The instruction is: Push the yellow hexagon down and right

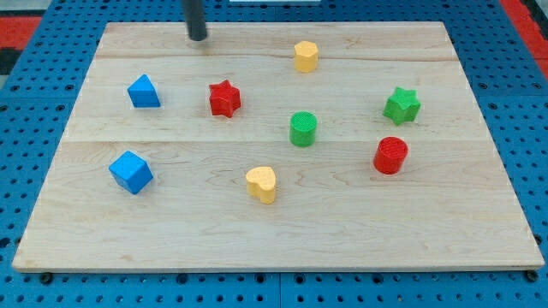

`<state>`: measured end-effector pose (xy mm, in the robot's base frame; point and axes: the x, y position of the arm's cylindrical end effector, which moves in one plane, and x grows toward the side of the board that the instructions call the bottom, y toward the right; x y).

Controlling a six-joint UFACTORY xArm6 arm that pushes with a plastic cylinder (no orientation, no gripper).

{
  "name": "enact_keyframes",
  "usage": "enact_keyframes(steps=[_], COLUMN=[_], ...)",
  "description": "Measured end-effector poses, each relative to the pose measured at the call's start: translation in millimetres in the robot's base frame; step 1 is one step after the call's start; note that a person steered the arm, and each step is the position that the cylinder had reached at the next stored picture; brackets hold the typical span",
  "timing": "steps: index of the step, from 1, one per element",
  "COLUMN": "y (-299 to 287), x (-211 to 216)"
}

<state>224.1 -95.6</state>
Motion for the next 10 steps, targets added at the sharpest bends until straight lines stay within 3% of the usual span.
enact_keyframes(steps=[1,5,7,10], y=[67.0,127.4,133.2,245.6], x=[-2.6,29.2,78.2,50.5])
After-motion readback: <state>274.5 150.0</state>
